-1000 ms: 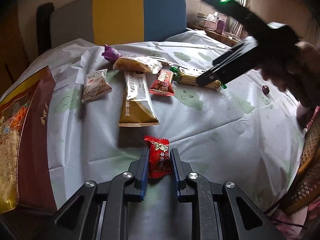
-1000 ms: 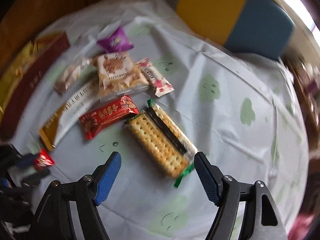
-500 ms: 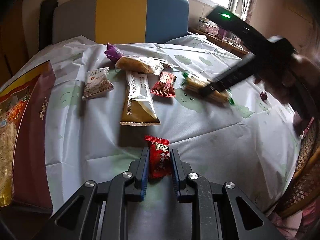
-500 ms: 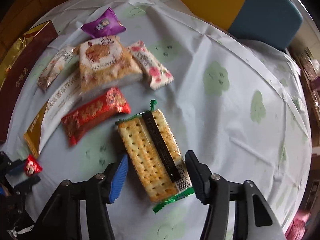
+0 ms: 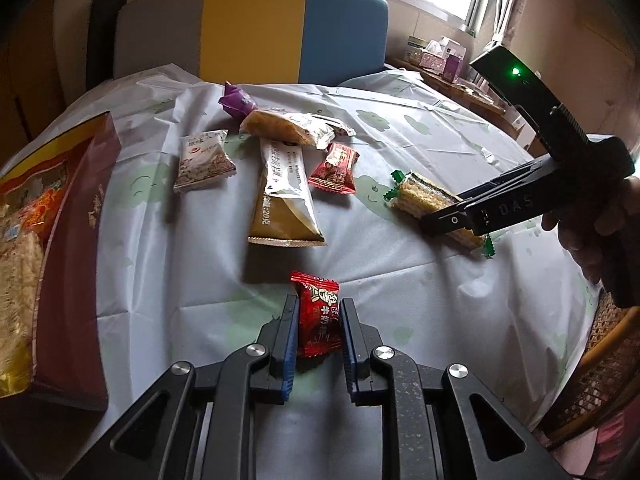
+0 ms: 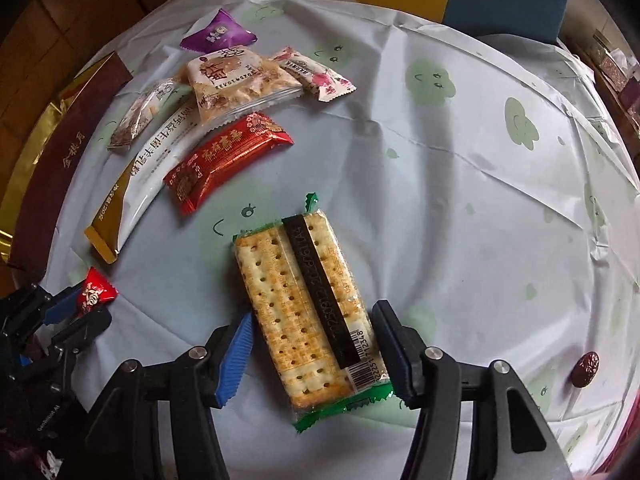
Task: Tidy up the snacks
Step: 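Carry the candy into the gold box with the left tool while the right tool straddles the saltine pack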
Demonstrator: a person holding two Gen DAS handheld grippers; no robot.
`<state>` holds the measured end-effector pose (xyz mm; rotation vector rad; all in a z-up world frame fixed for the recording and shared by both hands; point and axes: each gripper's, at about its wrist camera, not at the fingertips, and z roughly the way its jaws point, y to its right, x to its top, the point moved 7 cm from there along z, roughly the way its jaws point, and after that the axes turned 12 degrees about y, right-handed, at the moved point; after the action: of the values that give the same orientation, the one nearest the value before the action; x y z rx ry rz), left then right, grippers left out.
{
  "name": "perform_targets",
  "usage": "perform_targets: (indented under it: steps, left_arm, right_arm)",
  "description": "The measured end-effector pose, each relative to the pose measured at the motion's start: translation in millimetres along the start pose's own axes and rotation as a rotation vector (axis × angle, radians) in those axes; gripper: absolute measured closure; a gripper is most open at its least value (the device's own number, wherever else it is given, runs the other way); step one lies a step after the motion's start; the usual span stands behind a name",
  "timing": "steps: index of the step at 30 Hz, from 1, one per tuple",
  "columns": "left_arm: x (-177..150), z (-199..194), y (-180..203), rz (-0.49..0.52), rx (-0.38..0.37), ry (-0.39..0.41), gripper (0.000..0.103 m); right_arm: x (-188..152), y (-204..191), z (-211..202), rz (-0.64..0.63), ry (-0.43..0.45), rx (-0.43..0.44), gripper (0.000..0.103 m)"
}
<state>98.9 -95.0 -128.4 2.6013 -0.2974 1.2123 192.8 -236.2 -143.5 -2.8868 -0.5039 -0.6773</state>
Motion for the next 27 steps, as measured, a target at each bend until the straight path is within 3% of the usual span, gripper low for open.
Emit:
perform_targets:
  steps: [6,12,20,27]
  left_arm:
    - [-1,-15,2,0.000,-0.017,0.006,0.084]
    - [24,-44,-18,-0.086,-0.018,0.063,0.084]
    - [66,-87,-93,-0.268,0.062,0.163,0.084]
    - [72,-82,-166,-0.374,0.187,0.137,0.083]
  right_arm:
    - [-3,-5,1,-0.015,0.008,-0.002,0.043]
    - [-5,-22,8,-0.064,0.030,-0.030,0.042]
    - [-8,-33,7,-0.110,0.045,-0.059,0.043]
    - [-9,-41,6,-0.139,0.052,-0.073,0.043]
